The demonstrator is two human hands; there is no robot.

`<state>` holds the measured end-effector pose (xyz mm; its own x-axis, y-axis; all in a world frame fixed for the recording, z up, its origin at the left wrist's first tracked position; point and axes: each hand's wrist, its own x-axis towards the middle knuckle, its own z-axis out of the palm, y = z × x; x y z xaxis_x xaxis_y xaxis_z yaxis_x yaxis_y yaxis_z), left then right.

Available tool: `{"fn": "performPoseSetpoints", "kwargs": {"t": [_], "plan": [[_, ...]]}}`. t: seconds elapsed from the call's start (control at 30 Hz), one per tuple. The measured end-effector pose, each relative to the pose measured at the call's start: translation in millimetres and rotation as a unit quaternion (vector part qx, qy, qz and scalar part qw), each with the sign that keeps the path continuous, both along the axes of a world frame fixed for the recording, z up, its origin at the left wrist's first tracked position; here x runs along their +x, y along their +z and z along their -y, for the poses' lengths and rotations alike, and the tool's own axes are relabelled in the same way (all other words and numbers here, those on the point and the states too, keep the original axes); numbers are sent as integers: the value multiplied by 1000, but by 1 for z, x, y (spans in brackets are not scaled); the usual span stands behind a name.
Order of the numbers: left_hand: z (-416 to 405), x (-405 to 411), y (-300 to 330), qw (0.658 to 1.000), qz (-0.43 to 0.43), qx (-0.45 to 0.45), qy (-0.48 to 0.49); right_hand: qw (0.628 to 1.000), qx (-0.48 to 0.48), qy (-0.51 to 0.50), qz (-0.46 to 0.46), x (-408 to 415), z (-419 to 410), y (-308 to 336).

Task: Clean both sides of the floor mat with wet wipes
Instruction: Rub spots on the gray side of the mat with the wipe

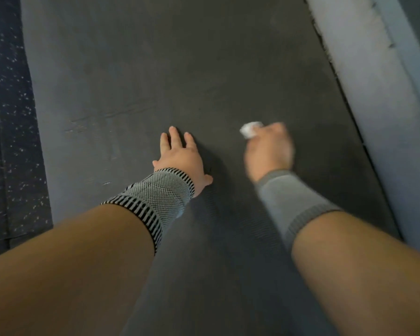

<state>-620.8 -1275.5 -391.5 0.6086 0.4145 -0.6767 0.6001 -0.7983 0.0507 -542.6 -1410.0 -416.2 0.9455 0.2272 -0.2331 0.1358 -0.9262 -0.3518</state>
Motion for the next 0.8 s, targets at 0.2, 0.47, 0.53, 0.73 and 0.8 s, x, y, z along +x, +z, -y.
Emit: {"fn": "performPoseSetpoints", "kwargs": {"t": [0.2, 0.47, 0.53, 0.73, 0.8], "plan": [[4, 7, 6, 1000, -27, 5, -2, 984, -1, 170, 53, 30, -5, -2], [14, 26, 16, 994, -98, 40, 30, 980, 113, 150, -62, 10, -26, 8], [17, 33, 21, 996, -80, 45, 22, 970, 12, 243, 15, 22, -3, 14], [49, 76, 9, 998, -39, -14, -48, 979, 47, -199, 5, 100, 93, 11], [55, 79, 1, 998, -47, -16, -32, 993, 86, -77, -19, 65, 61, 3]]}}
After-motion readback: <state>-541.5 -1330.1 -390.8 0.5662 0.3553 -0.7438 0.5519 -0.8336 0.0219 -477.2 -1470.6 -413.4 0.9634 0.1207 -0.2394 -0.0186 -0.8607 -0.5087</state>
